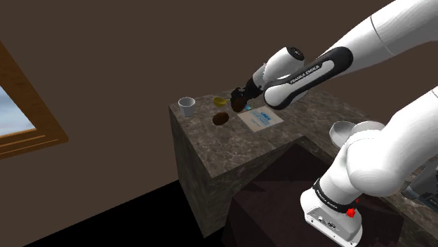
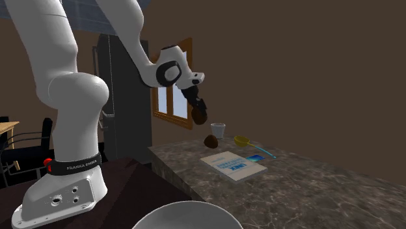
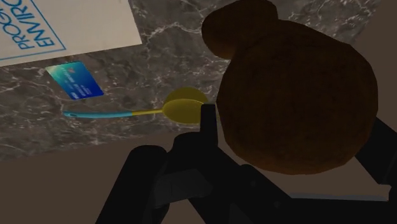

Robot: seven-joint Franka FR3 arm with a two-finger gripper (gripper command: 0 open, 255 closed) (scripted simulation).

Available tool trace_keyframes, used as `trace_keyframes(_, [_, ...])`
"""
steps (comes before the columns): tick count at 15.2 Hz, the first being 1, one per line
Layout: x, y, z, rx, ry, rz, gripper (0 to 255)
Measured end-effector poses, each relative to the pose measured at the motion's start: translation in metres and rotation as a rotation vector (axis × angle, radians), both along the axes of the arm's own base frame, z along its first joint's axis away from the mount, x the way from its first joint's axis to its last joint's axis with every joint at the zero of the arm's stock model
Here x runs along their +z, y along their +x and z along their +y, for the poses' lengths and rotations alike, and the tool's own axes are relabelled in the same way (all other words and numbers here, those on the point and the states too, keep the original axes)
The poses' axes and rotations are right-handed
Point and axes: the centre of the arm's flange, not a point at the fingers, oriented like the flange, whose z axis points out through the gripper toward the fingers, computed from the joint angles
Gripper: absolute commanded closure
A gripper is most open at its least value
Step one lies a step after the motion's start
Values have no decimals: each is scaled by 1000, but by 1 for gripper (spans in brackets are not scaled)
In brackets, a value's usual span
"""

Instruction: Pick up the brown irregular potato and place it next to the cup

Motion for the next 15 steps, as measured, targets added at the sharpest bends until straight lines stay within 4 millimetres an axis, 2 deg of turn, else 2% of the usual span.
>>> trace_keyframes(15, [-2, 118, 156, 1, 3, 1, 255])
